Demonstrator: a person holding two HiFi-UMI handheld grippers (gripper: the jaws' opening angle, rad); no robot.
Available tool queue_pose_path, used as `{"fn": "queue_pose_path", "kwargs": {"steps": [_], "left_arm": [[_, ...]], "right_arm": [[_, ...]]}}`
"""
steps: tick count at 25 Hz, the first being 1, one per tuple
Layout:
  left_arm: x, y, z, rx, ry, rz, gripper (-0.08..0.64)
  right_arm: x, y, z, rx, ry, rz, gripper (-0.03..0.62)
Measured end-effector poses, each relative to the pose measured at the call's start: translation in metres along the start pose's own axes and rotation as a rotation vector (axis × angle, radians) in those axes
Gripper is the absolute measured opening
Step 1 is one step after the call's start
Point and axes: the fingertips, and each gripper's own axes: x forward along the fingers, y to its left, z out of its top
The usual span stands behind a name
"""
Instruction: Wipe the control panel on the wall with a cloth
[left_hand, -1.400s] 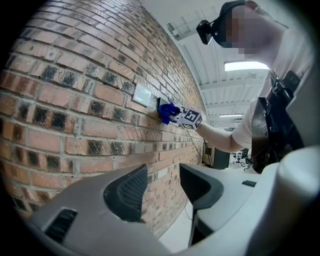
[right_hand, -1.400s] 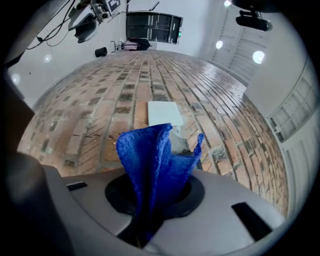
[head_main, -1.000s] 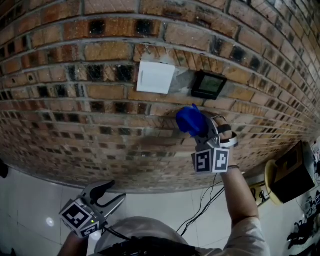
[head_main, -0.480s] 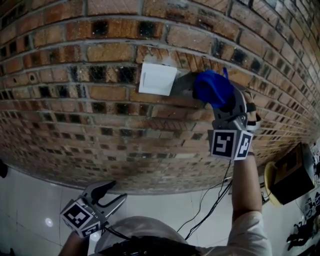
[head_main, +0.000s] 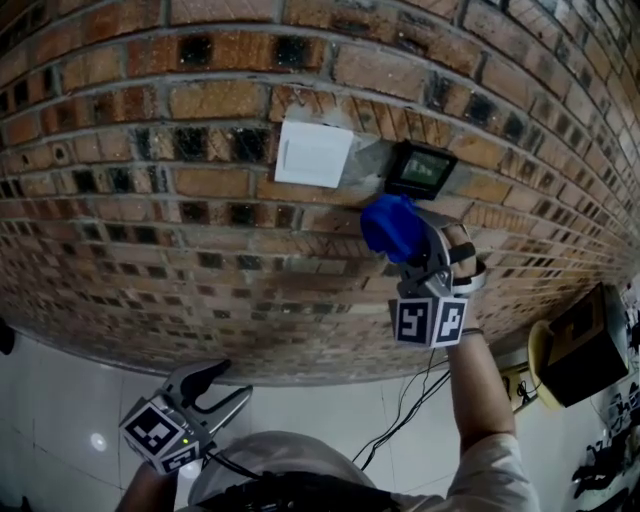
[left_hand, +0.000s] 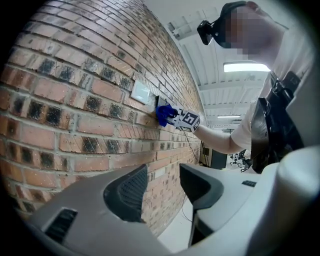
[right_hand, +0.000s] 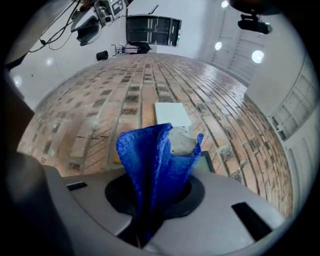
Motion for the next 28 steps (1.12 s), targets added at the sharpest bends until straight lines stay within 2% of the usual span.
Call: {"fn": "queue_pose_path", "kwargs": {"steps": [4,8,10,16,19,22,28], "left_arm": [[0.003,-0.004,-0.001,0.000,0.007,-0.014,0.206],[0.003,-0.005,-0.001,0.000,0.006,-0.018,0.206],[0.003,-0.005,-0.001,0.002,0.005,-0.019,0.206],[0.002,-0.002,-0.001,-0.001,0.009,-0.012,0.206],[0.002,-0.001,-0.002,0.005,0.006,-0.009,0.206],[0.001,0.001,0.000,0.008,-0.003,0.000,0.206],[0.001,0.006,0.003,0.005,-0.008,0.021,0.206]], "right_arm": [[0.006,0.036,-0.010,0.007,0.021,0.076,0.091],[0.006,0.035,-0.009,0.007,0.015,0.086,0.091],[-0.002,0.017,-0.004,0.016,0.002,0.050,0.091],[-0.019,-0.077,0.005,0.043,-0.034,-0.154,0.091],[-0.015,-0.111,0.006,0.042,-0.041,-0.220,0.091],[-0.003,-0.118,0.003,0.033,-0.030,-0.223,0.091],[0.001,-0.081,0.004,-0.023,-0.026,-0.174,0.091]]}}
